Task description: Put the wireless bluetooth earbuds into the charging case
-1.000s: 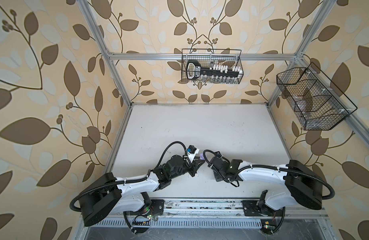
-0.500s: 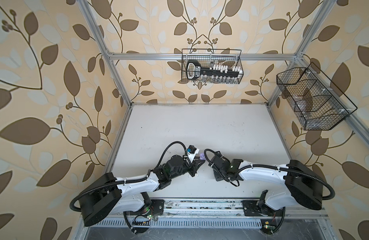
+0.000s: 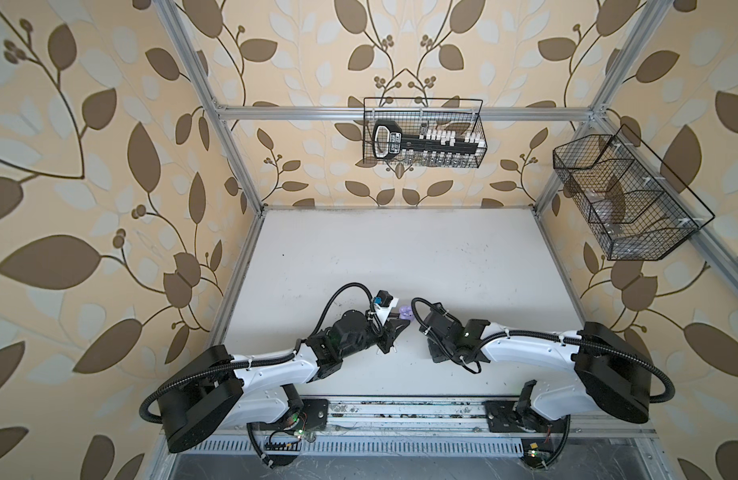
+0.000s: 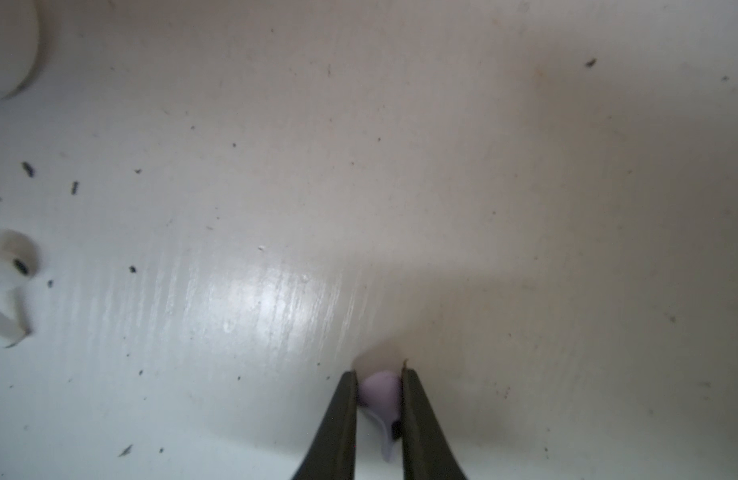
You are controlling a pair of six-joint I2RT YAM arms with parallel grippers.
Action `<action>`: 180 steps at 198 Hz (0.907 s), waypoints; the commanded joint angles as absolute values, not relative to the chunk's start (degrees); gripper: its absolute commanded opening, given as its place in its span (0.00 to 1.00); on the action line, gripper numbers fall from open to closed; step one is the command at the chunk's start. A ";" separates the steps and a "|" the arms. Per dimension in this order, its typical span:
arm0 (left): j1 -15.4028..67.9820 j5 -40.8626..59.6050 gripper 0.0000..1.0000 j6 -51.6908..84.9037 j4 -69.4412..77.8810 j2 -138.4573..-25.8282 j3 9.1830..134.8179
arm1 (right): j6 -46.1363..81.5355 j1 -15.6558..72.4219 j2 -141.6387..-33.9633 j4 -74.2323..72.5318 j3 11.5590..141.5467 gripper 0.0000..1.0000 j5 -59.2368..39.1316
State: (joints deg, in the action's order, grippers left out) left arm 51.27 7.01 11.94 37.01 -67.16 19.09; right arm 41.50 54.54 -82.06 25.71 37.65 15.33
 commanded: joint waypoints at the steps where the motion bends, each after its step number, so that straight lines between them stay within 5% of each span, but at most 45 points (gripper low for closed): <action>1: 50.63 6.46 0.04 10.90 37.80 -66.36 20.51 | 41.50 54.20 -80.87 27.15 36.21 0.16 14.72; 180: 50.63 6.96 0.04 11.17 38.32 -67.45 20.75 | 39.50 54.85 -61.85 14.44 35.04 0.12 19.75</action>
